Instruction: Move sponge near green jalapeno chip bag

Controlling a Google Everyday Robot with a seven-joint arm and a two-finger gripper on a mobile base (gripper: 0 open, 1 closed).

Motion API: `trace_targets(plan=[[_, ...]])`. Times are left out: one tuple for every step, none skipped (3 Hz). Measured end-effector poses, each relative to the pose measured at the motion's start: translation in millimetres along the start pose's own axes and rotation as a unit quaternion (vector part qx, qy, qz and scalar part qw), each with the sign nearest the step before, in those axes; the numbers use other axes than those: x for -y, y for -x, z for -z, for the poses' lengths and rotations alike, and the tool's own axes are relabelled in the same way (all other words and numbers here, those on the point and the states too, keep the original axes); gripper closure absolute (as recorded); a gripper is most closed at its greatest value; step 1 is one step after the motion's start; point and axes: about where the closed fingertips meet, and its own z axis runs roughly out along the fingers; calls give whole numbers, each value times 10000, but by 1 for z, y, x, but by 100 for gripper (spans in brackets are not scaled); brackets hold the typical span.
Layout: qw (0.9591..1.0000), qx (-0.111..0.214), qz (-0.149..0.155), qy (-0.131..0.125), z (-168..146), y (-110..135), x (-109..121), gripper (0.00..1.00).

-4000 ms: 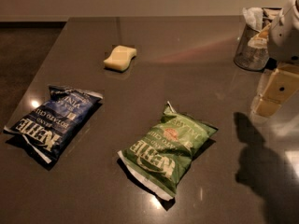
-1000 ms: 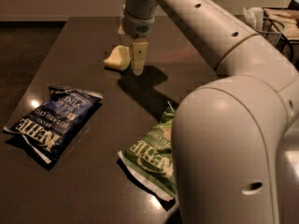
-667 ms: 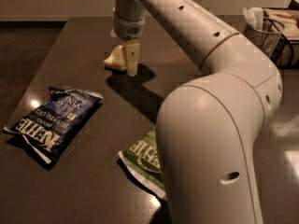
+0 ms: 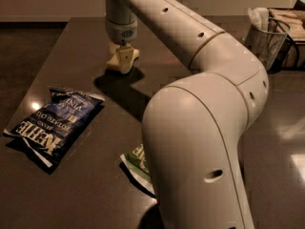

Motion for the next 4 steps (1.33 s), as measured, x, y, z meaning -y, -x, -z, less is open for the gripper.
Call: trace_targets(plan=[[9998, -149, 94, 77, -3, -1, -1, 62], [9997, -202, 76, 73, 7, -8, -8, 84], [9998, -163, -84, 39, 32, -18, -23, 100], [9995, -23, -305, 23, 60, -27, -47, 100]])
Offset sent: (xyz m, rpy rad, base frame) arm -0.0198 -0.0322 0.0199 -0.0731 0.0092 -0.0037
